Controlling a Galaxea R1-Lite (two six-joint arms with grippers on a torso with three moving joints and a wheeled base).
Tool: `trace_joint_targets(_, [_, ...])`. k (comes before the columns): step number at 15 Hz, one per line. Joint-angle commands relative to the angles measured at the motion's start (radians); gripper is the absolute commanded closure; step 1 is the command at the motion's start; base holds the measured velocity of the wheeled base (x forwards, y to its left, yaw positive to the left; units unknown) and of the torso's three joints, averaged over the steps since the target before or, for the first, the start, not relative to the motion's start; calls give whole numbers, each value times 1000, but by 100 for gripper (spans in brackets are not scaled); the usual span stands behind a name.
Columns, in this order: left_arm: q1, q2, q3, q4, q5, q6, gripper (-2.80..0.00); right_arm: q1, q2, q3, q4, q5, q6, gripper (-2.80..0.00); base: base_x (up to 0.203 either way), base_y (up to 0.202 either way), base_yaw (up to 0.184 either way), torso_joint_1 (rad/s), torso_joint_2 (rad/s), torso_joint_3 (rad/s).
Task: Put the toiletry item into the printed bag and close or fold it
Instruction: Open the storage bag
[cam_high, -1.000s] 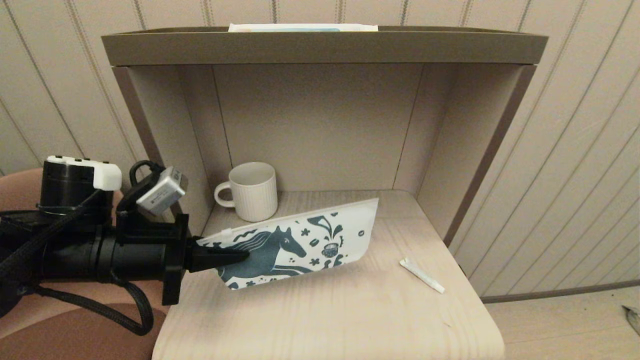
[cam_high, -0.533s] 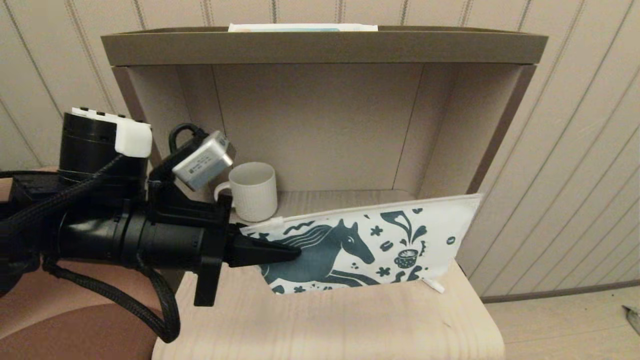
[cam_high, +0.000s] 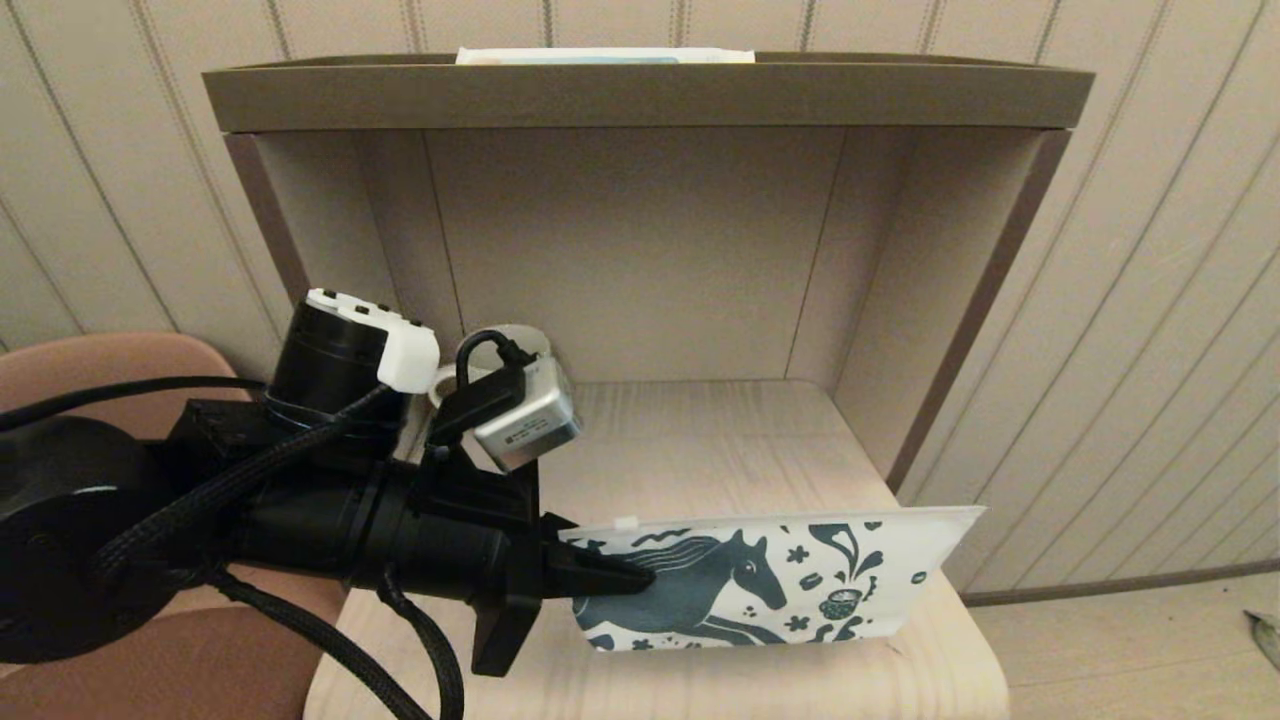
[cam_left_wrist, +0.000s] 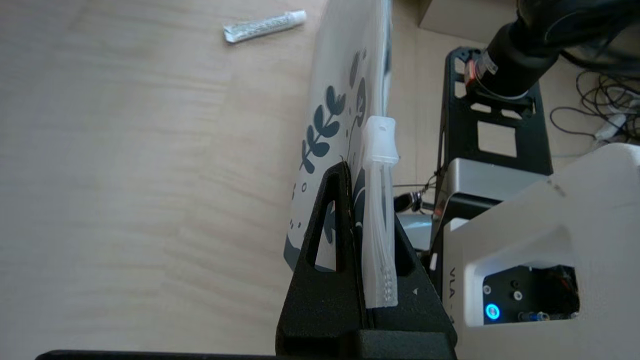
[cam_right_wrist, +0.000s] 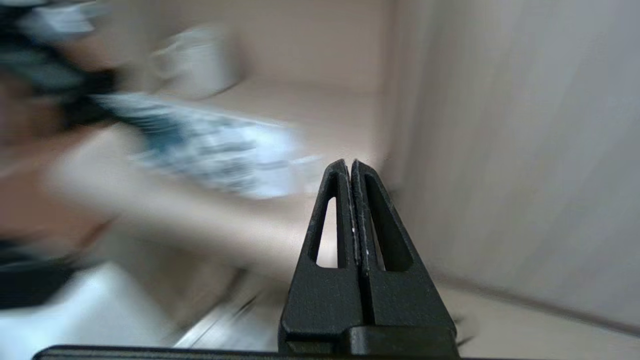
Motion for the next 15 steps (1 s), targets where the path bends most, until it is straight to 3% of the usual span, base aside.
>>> trace_joint_targets(1, [-1, 14, -5, -3, -5, 1, 0, 150, 295, -187, 152, 39, 11, 0, 0, 0, 0, 0, 0, 0])
trace_joint_targets(3, [-2, 30, -7, -4, -6, 11, 0, 333, 440, -293, 265, 73, 11, 0, 0, 0, 0, 0, 0, 0])
trace_joint_targets(5, [-12, 44, -19, -5, -9, 17, 0, 431, 560, -351, 319, 89, -9, 0, 0, 0, 0, 0, 0, 0])
trace_joint_targets(8, [-39, 37, -42, -3, -5, 17, 0, 466, 720, -431, 340, 96, -64, 0, 0, 0, 0, 0, 0, 0])
trace_joint_targets(11, [-41, 15, -31, -5, -10, 23, 0, 472, 813, -513, 342, 97, -221, 0, 0, 0, 0, 0, 0, 0])
trace_joint_targets(15, [-88, 5, -5, -5, -8, 31, 0, 498, 850, -536, 336, 96, -277, 0, 0, 0, 0, 0, 0, 0])
